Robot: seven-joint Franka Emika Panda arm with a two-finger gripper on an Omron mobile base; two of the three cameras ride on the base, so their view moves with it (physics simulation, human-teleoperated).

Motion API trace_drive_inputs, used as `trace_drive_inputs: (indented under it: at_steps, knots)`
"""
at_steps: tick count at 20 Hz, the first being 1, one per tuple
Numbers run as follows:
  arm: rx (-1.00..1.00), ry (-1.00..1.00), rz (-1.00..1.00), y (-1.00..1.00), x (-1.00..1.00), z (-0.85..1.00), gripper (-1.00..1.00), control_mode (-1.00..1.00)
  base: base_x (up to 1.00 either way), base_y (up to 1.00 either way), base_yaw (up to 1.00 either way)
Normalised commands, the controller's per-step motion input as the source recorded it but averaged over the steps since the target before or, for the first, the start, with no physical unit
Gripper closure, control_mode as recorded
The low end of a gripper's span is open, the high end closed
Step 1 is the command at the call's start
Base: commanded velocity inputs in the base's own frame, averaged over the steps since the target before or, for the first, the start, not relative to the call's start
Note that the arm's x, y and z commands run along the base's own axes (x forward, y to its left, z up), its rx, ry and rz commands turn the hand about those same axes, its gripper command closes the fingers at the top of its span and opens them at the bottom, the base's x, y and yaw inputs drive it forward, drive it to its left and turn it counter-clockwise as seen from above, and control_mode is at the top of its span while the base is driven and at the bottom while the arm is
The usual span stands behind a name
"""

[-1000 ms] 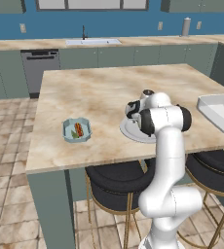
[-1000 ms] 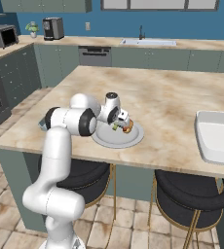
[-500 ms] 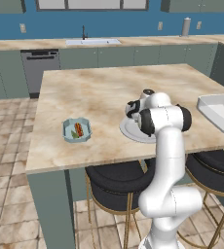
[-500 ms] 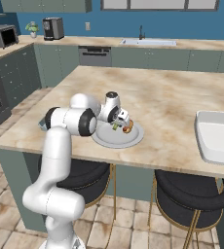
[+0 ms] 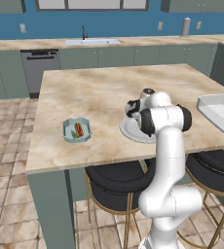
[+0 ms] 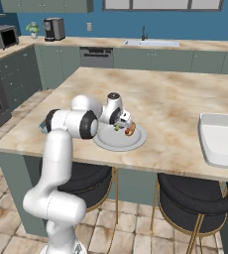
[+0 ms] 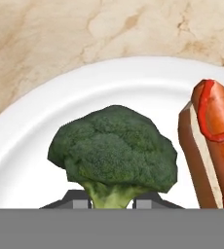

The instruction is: Place one cooked food and one vegetable from the large plate to each tupperware container.

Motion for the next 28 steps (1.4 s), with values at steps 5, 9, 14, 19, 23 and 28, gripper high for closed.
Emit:
trace_drive_inputs:
  at_steps: [5, 9, 14, 19, 23, 28]
  knots:
    - [0.00, -0.13, 0.00, 0.00, -0.46, 0.65, 1.00, -1.00, 0.00, 0.00, 0.00]
    - [0.00, -0.07, 0.00, -0.14, -0.60, 0.47, 1.00, -1.00, 0.00, 0.00, 0.00]
    - [-0.03, -0.05, 0.00, -0.06, -0.69, 0.26, 1.00, -1.00, 0.00, 0.00, 0.00]
    - [-0.02, -0.02, 0.00, 0.14, -0.23, 0.17, 1.00, -1.00, 0.00, 0.00, 0.00]
    - [0.00, 0.00, 0.00, 0.00, 0.00, 0.00, 1.00, -1.00, 0.00, 0.00, 0.00]
    - [0.00, 0.00, 0.00, 0.00, 0.00, 0.00, 1.00, -1.00, 0.00, 0.00, 0.00]
